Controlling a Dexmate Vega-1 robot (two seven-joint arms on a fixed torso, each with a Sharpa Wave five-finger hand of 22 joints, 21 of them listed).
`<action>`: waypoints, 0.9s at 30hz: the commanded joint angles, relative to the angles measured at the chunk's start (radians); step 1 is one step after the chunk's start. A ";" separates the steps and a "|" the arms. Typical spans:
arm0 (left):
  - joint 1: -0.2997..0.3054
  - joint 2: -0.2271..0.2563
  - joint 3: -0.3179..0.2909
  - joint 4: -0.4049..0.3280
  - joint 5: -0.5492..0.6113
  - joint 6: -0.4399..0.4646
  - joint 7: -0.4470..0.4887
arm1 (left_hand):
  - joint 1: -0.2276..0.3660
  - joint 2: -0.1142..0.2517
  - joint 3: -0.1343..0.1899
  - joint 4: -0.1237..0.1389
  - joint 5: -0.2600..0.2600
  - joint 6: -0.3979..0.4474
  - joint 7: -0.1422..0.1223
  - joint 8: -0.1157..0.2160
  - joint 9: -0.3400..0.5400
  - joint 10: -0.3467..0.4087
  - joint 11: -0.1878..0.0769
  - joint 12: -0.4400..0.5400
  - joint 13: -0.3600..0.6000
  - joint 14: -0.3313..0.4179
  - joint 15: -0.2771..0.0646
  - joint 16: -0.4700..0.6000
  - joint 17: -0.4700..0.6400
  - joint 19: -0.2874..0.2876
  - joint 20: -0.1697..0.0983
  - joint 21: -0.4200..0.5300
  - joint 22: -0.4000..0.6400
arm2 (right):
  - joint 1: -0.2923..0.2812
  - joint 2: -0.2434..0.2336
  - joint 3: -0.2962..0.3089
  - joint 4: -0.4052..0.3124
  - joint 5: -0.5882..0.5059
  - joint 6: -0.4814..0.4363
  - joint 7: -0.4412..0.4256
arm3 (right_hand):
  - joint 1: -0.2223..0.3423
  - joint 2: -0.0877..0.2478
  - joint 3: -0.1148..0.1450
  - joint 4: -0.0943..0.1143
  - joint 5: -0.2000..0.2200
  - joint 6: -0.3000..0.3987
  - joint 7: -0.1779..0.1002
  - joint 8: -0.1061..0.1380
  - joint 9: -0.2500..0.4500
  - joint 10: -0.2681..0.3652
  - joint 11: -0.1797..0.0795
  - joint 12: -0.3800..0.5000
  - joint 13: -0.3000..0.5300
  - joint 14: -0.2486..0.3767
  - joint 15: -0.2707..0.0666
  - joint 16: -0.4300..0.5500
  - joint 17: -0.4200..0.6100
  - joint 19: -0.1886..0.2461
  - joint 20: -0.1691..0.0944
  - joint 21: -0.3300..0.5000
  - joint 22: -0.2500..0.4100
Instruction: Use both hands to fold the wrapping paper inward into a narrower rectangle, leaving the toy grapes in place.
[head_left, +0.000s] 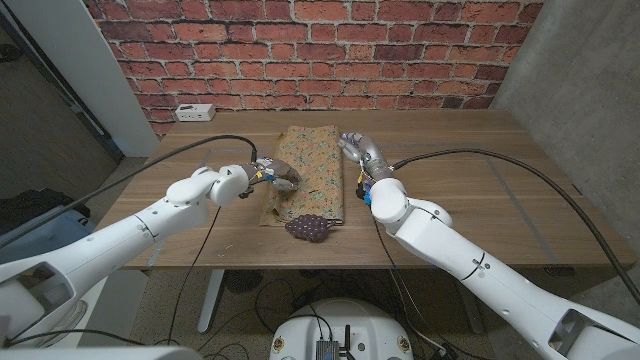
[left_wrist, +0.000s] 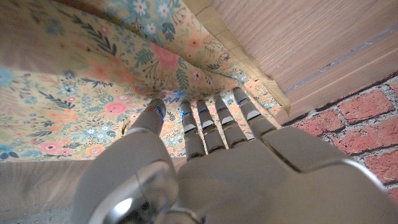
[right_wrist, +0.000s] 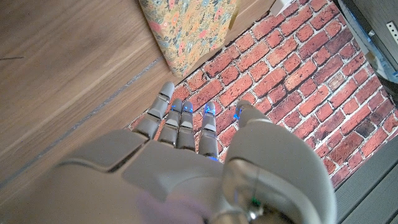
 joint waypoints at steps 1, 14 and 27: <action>0.016 0.013 -0.004 -0.014 -0.014 0.014 -0.006 | 0.006 0.005 0.004 -0.001 0.003 0.015 0.013 0.002 0.007 0.013 0.001 -0.002 0.000 0.009 -0.059 0.001 -0.001 0.003 -0.005 -0.009 0.003 | 0.174 0.057 -0.154 0.185 -0.239 -0.091 0.031 | 0.005 -0.006 0.016 0.003 0.002 0.019 -0.002 0.012 0.001 0.003 -0.010 -0.004 -0.001 -0.006 -0.004 -0.006 -0.001 -0.002 -0.006 -0.010 0.001; 0.032 0.027 -0.011 -0.001 -0.020 -0.040 0.058 | 0.007 0.005 0.006 -0.001 0.003 0.053 0.020 0.009 0.008 0.045 -0.010 0.004 0.000 0.027 -0.074 0.001 -0.001 0.011 -0.016 -0.016 0.003 | 0.303 0.153 -0.252 0.374 -0.402 -0.159 0.088 | -0.007 -0.015 0.030 0.010 -0.007 0.041 -0.013 0.013 0.001 0.004 -0.019 -0.005 -0.006 -0.004 -0.020 -0.013 -0.010 -0.001 -0.007 -0.019 0.000; 0.055 0.040 -0.021 -0.001 -0.017 -0.070 0.093 | 0.007 -0.010 0.000 -0.006 0.003 0.078 0.026 0.009 0.008 0.066 -0.014 0.005 0.000 0.038 -0.083 -0.001 -0.001 0.016 -0.023 -0.025 0.003 | 0.423 0.255 -0.338 0.597 -0.466 -0.208 0.186 | -0.035 -0.036 0.025 0.007 -0.030 -0.005 -0.044 -0.016 0.000 -0.051 -0.056 -0.025 -0.015 -0.060 -0.068 -0.041 -0.028 -0.030 0.001 -0.052 0.000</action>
